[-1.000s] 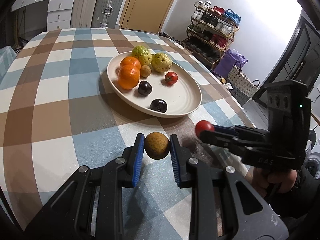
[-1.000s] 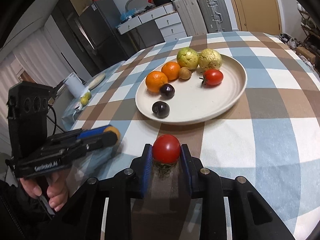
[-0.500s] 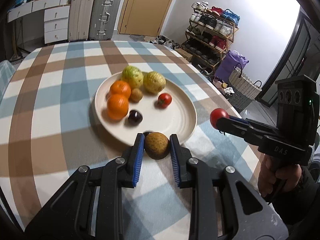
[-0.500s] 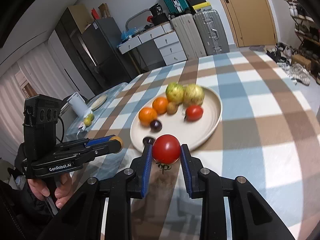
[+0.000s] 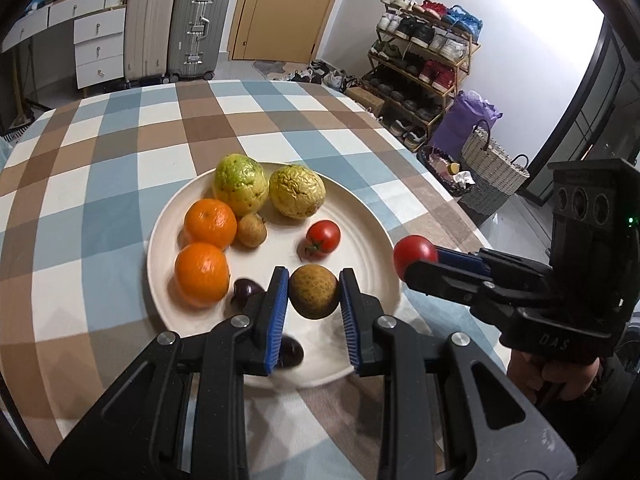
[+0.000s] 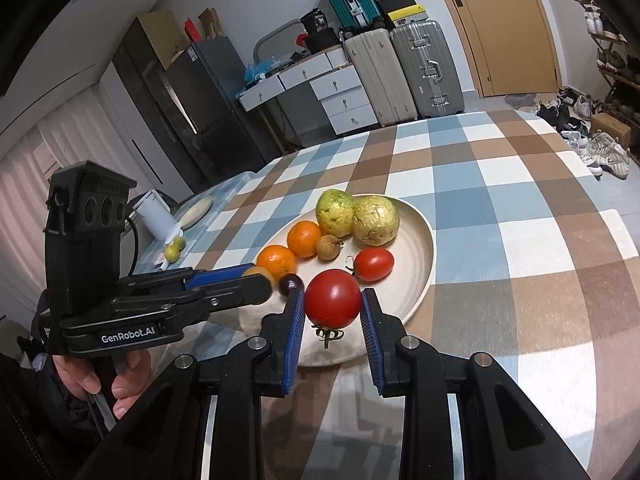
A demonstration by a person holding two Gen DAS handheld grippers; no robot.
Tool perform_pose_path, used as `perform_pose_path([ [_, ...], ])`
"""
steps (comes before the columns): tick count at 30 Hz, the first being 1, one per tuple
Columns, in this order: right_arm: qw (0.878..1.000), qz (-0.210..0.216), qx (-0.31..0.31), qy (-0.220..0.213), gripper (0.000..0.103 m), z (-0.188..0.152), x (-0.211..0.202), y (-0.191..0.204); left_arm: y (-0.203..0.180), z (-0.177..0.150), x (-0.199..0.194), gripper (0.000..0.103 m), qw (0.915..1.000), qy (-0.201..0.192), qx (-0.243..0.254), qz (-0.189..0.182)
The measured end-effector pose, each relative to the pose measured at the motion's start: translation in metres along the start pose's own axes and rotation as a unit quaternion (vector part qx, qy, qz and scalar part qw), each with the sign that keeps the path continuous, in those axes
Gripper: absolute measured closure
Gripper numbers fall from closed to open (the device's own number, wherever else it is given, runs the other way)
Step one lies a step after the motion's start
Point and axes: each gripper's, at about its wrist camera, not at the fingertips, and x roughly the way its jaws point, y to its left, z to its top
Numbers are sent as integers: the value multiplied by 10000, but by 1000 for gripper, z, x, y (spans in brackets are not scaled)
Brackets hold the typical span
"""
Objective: Organize fruits
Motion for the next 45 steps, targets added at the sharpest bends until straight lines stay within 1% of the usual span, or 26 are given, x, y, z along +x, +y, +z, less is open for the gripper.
perform_pose_path([
  [5,10000,41,48,-1,74,11,12,-12,4,11,26,80,9998,145,7,97],
  [10,9999,-66,111,85,74,22,27,-27,6,18,45,80,9996,232,31,132],
  [13,9999,-151,0,84,74,29,35,-33,9,21,53,80,9995,269,29,156],
  [19,9997,-216,54,79,74,41,45,-46,10,24,60,80,9994,304,38,137],
  [24,9992,-332,-38,212,74,46,59,-46,11,27,63,80,9995,253,57,192],
  [28,9986,-415,-96,318,74,48,68,-45,13,28,66,80,9995,270,16,153],
  [29,9983,-454,-125,333,73,48,70,-44,14,28,66,80,9995,260,2,176],
  [31,9982,-489,-173,308,66,48,69,-43,13,29,63,79,9995,245,14,173],
  [33,9991,-361,-154,162,51,48,61,-41,12,29,59,76,9995,175,63,255],
  [35,9992,-368,-181,34,50,47,52,-37,11,29,51,73,9997,104,61,197],
  [38,9990,-389,-171,-132,50,46,38,-33,9,28,39,65,9997,-13,77,248],
  [40,9987,-424,-151,-241,47,44,28,-29,7,28,30,63,9996,-108,57,256],
  [42,9981,-463,-141,-369,36,42,17,-26,5,27,19,62,9994,-186,63,298],
  [45,9970,-489,-146,-583,34,40,0,-19,-2,26,2,62,9989,-314,126,332],
])
